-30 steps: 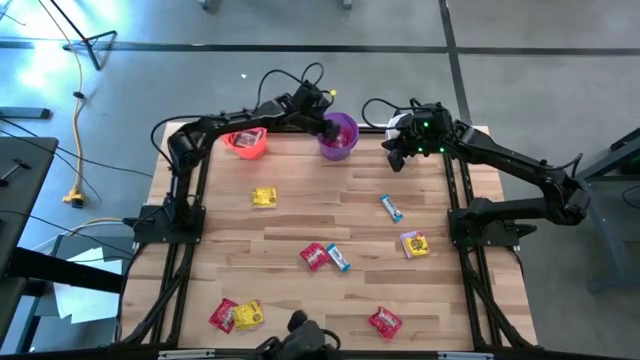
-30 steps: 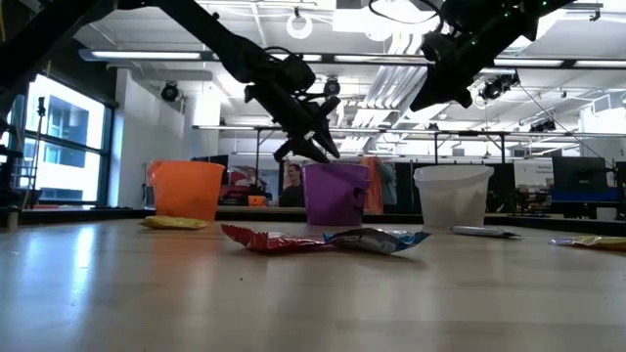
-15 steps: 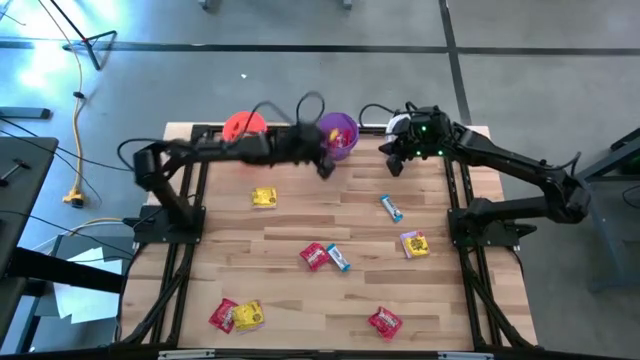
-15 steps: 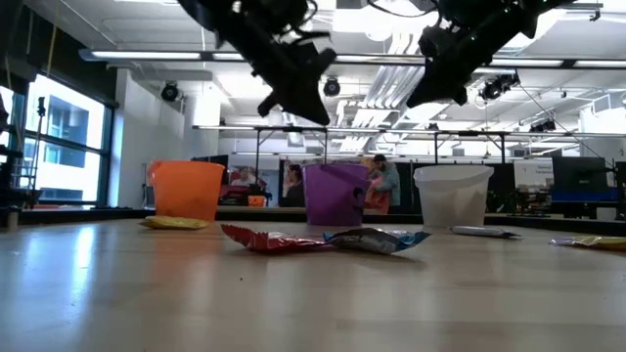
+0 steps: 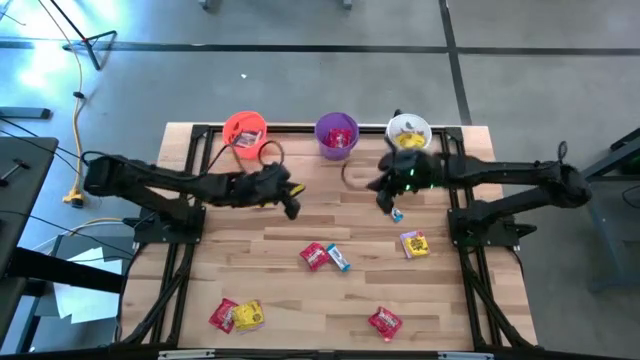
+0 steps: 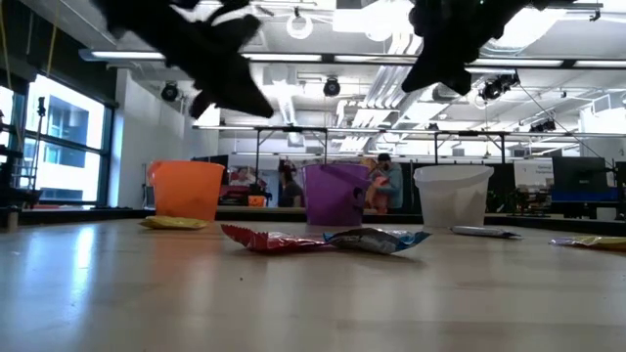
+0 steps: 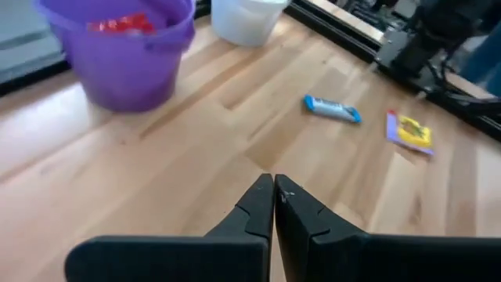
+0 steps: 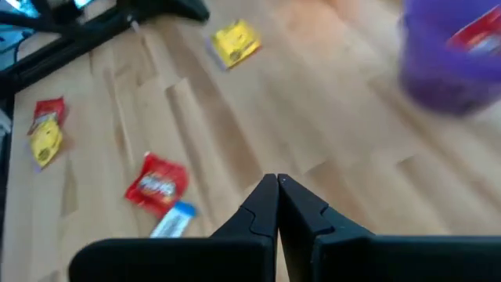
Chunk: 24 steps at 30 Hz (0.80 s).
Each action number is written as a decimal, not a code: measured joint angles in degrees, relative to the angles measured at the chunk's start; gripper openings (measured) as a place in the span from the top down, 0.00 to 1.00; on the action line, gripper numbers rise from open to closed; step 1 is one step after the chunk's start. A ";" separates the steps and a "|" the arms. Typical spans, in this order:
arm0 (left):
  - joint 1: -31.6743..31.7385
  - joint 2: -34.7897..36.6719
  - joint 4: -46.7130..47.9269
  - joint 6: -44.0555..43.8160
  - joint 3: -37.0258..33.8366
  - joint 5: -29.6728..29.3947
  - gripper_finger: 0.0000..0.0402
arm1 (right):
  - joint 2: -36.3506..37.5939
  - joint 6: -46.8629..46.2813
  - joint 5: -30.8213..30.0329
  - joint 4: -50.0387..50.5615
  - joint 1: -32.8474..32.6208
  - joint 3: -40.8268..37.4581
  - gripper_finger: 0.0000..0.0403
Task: Sort candy
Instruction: Put the white chocolate bar into the orange bucket
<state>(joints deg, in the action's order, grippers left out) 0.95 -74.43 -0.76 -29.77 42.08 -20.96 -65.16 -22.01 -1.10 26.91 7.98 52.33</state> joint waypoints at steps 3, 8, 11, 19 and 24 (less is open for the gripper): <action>-1.46 4.96 -2.27 -2.28 -5.86 -0.06 1.00 | -2.98 -7.15 -4.51 -0.03 -7.26 0.01 0.99; -4.22 12.92 -3.47 -4.56 -12.77 0.32 1.00 | -10.19 -18.62 -7.55 -2.98 -17.82 0.01 0.91; -5.63 16.80 -3.37 -4.61 -15.60 0.83 1.00 | -15.13 -26.58 -7.48 -5.46 -22.55 0.01 0.79; -7.60 23.11 -2.44 -5.16 -19.49 2.48 1.00 | -29.16 -38.99 -8.88 -12.23 -28.85 0.01 0.44; -8.22 24.91 -0.35 -5.15 -19.71 2.92 1.00 | -36.75 -39.52 -9.59 -14.97 -30.19 2.01 0.39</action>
<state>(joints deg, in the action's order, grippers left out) -7.27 -49.52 -1.12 -34.92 22.37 -18.04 -101.91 -61.53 -10.69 11.93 -22.21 54.35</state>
